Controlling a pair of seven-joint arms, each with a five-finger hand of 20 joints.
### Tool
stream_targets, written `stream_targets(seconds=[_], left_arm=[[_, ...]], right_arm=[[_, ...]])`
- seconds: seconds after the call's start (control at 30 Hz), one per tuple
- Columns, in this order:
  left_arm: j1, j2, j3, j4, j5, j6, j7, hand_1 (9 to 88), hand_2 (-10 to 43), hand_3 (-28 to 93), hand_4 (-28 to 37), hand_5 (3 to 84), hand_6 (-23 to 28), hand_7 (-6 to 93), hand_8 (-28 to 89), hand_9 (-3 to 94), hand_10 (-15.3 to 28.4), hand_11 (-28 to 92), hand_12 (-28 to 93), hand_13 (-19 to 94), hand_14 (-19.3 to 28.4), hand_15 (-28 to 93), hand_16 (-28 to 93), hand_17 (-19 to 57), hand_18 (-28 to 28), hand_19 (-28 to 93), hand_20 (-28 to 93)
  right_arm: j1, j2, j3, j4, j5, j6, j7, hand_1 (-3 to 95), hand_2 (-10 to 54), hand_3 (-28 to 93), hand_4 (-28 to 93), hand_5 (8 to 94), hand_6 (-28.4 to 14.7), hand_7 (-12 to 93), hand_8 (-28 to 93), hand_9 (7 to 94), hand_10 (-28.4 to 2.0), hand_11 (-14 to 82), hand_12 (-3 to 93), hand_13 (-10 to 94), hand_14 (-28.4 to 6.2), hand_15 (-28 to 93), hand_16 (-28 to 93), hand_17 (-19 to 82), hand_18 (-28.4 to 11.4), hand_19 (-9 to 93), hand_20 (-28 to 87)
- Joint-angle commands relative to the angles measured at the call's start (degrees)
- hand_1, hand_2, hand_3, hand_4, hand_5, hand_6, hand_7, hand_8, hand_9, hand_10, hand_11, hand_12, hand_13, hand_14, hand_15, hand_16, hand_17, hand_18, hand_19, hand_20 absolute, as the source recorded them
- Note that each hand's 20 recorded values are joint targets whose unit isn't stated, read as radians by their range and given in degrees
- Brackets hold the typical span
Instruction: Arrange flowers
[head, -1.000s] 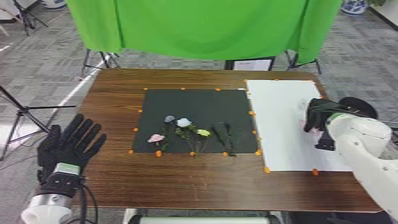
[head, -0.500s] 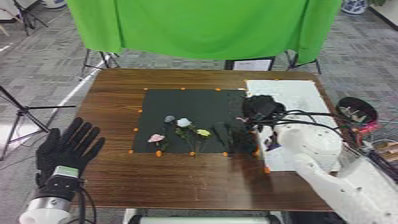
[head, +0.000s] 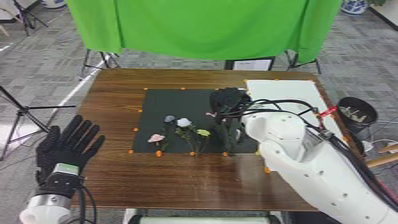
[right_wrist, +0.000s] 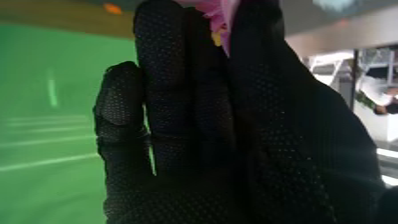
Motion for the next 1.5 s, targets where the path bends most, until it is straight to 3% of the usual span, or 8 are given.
stream_targets(seconds=[0.03,0.27,0.33,0.63,0.87,1.17,1.23,1.5], left_arm=[[-0.01,-0.27,-0.16,-0.09,-0.10,0.24,-0.85,28.5,10.7,72,-28.3,43.3,8.5,12.9,-8,36.0,14.7,21,12,26,15.4,37,-6,-7.2,14.7,35,12],[0.10,-0.13,-0.40,-0.10,-0.31,0.73,-0.94,28.7,11.0,72,-28.3,43.4,8.4,13.0,-8,36.3,14.7,21,12,26,15.4,37,-6,-7.2,14.7,35,12],[-0.15,-0.41,-0.60,-0.26,0.80,2.24,-1.73,30.5,9.4,72,-28.2,43.5,8.0,13.4,-8,36.3,14.6,21,12,26,15.4,37,-6,-7.1,14.6,35,12],[0.53,-0.22,-1.13,-0.36,-0.12,1.23,-0.71,34.0,5.9,71,-27.7,43.9,7.1,14.9,-9,36.3,14.2,22,11,26,14.8,38,-6,-7.0,14.4,36,12],[0.15,-0.44,-1.28,-0.16,0.06,0.83,-1.49,33.6,5.7,72,-27.7,43.4,7.7,14.5,-9,36.1,14.3,22,11,26,14.9,38,-7,-7.0,14.4,36,11],[-1.90,-0.27,-0.01,0.37,0.04,1.66,-1.93,33.3,5.5,72,-27.9,43.2,8.0,14.0,-9,35.9,14.3,22,11,26,14.9,38,-7,-7.1,14.4,36,11],[-0.41,0.31,-0.37,-0.05,-0.24,1.02,-1.03,33.4,5.5,72,-28.0,43.2,8.0,14.0,-9,35.9,14.3,22,11,26,15.0,38,-6,-7.1,14.4,36,11],[-0.69,-0.10,-0.72,0.12,-0.14,1.02,-1.87,33.2,5.7,72,-28.1,43.2,8.1,14.0,-9,35.9,14.3,22,11,26,14.9,38,-7,-7.1,14.4,36,11]], right_arm=[[0.02,-0.38,-0.44,2.67,-0.15,-1.71,2.70,56.1,-9.5,69,-28,71.7,2.6,27,-4,78.7,-7.3,5.9,29.9,72,-4.8,30,42,35,-20.0,77,40],[-0.80,-0.29,0.75,0.57,0.29,-3.64,3.12,54.8,-9.5,69,-28,66.7,1.9,27,-6,70.9,-8.4,12.4,21.7,69,-5.1,31,40,33,-19.9,76,39],[-0.79,-0.13,0.76,0.06,0.88,-4.71,3.53,52.2,-9.5,71,-28,65.1,1.8,26,-6,68.3,-9.3,14.7,17.9,69,-5.5,32,38,33,-20.0,76,39],[-2.01,-0.10,2.83,-3.36,2.45,-8.23,5.26,43.6,-9.5,78,-28,60.5,0.9,22,-15,59.8,-11.9,12.7,15.9,64,-8.5,40,25,32,-20.4,75,38],[-2.03,0.23,2.40,-3.46,2.75,-5.79,7.64,42.9,-9.5,75,-28,57.6,0.0,20,-14,55.5,-13.2,10.3,15.7,62,-9.6,41,24,31,-20.8,75,38],[-2.81,0.65,4.35,-4.41,4.99,-5.06,10.91,52.2,-9.5,56,-28,52.9,-1.1,20,-14,52.0,-14.1,9.9,15.7,61,-9.8,43,22,31,-21.1,76,38],[-3.50,1.09,5.69,-5.53,5.02,-3.92,11.04,50.2,-9.5,57,-28,52.3,-1.6,19,-14,51.2,-14.4,9.7,15.7,60,-10.1,43,22,31,-21.2,76,37],[-5.35,1.54,9.29,-8.87,8.40,-6.86,11.45,43.0,-9.5,70,-28,51.6,-2.0,18,-13,50.4,-14.8,9.1,15.7,59,-10.3,44,22,31,-21.4,76,37]])
